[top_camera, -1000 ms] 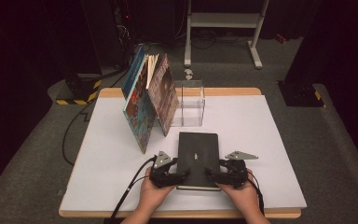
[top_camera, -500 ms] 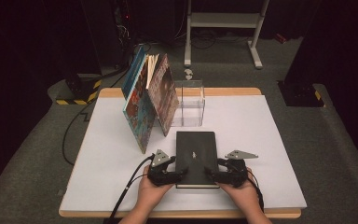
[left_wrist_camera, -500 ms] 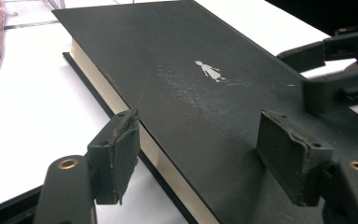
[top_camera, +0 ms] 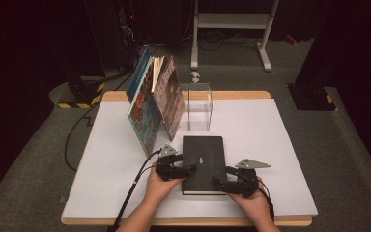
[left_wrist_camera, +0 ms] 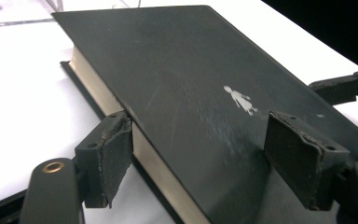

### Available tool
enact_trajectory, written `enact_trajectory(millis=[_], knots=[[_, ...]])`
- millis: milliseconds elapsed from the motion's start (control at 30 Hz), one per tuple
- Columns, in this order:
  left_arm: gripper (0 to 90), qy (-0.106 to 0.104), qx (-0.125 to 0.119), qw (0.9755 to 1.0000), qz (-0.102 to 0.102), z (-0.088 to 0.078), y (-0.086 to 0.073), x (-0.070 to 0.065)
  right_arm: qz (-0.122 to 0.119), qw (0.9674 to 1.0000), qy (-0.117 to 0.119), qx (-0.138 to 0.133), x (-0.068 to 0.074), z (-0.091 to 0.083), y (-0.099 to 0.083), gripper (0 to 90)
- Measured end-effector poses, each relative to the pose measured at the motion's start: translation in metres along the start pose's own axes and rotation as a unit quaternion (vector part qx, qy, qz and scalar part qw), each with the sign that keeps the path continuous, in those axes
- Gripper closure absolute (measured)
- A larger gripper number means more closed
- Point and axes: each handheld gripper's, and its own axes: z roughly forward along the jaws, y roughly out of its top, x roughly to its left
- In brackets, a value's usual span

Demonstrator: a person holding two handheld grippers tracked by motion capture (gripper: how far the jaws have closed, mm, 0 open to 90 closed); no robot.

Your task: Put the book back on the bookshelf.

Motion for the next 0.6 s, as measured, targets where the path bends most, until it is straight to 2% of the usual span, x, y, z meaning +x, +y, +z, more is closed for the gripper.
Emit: enact_trajectory(millis=[200,367,500,600], knots=[[25.7,0.016,0.0,0.9998,0.015,-0.003,0.004,-0.004,0.001,1.0,0.004,-0.001,-0.001,0.0,0.0,23.2],[29.7,0.029,-0.011,0.999,0.033,-0.01,0.009,-0.009,0.007,0.9999,0.01,-0.005,-0.002,-0.001,0.0,23.5],[34.3,0.034,-0.023,0.9983,0.041,-0.015,0.014,-0.012,0.011,0.9998,0.014,-0.009,-0.002,-0.003,0.0,23.8],[39.7,0.027,-0.034,0.9985,0.034,-0.018,0.017,-0.011,0.008,0.9998,0.016,-0.013,-0.001,-0.005,0.0,23.9]])
